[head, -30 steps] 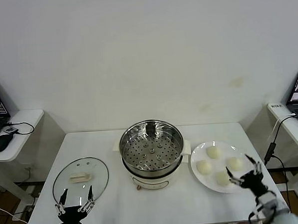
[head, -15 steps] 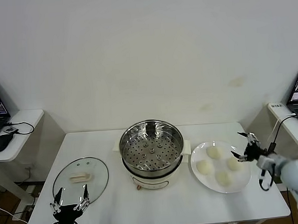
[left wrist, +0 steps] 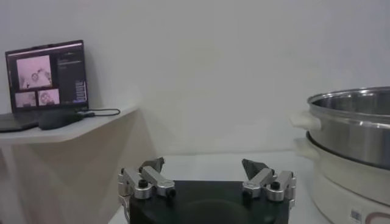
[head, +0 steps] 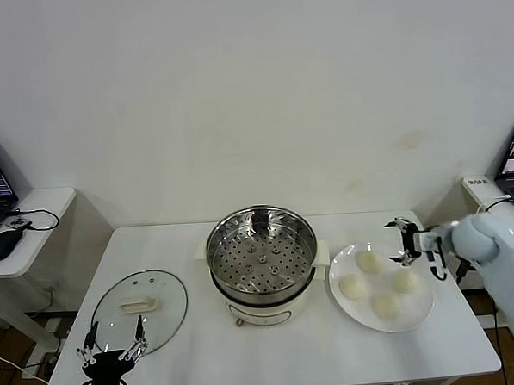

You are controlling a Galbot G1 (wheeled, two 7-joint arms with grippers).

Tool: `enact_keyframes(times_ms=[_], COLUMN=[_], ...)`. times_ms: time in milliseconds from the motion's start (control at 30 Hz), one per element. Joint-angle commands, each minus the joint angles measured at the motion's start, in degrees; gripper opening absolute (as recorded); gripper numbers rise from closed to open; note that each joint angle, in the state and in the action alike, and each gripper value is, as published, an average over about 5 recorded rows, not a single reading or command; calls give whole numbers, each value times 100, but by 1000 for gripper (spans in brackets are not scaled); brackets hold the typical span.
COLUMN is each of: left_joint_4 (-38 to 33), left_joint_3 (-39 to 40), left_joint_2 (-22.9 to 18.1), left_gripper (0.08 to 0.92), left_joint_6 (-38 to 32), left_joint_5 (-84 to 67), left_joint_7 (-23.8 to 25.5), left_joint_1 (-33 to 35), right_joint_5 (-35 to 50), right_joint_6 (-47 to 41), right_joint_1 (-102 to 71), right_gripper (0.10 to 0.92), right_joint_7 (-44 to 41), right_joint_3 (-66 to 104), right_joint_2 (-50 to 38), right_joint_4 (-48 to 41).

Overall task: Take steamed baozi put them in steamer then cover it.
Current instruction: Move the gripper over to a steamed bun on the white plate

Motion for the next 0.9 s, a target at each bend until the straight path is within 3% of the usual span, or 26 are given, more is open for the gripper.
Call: enact_keyframes(times_ms=[33, 667, 900], left_joint_4=[-7, 34, 30], left_joint_3=[-16, -152, -154], left_joint_2=[5, 35, 34], left_gripper=[823, 823, 823], left_joint_6=[8, 7, 10], left_joint_5=[5, -20, -17], left_joint_7=[3, 25, 23], left_joint_1=[-21, -22, -46], right_joint_5=[41, -99, -81], right_joint_6=[-45, -339, -392], right_joint_1=[1033, 960, 1006], right_gripper=[823, 821, 779], right_joint_7=[-330, -270, -228], right_joint_3=[-1480, -1468, -1450], right_joint_2=[383, 974, 1095], right_joint_4=[-845, -1567, -1722])
